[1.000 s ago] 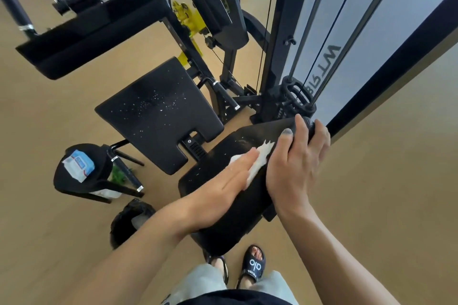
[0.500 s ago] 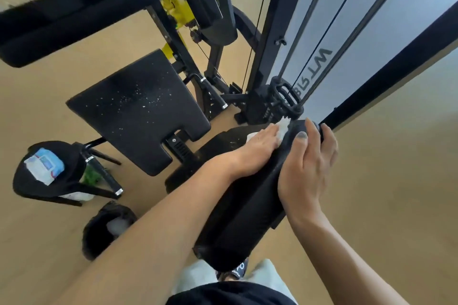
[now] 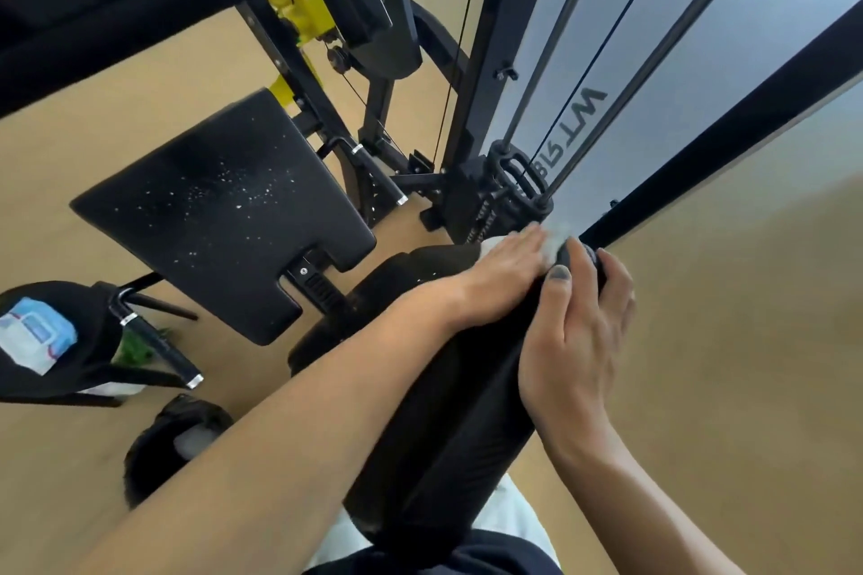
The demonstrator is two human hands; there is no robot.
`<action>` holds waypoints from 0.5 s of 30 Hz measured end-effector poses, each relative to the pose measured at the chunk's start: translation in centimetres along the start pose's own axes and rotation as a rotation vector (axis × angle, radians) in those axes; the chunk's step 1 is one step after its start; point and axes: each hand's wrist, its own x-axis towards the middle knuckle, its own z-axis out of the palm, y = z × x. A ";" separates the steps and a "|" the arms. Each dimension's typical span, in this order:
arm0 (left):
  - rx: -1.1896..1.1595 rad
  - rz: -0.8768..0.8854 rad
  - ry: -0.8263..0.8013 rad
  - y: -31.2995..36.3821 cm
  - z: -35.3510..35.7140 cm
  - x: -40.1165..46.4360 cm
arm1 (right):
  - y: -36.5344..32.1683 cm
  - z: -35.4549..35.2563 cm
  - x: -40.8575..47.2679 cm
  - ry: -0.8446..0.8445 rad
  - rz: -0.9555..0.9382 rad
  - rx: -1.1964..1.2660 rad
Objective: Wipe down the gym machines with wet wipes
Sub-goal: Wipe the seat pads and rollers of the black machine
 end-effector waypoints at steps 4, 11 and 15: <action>-0.001 -0.041 0.061 0.6 -0.3 1.1 | -0.1 -0.9 2.3 -0.099 -0.009 -0.013; -0.133 -0.515 0.296 -30.3 -4.4 0.3 | -0.1 -1.9 8.1 -0.515 -0.038 -0.140; -0.036 -0.452 0.287 -16.4 -1.3 -3.8 | -0.5 -1.5 9.4 -0.548 -0.027 -0.231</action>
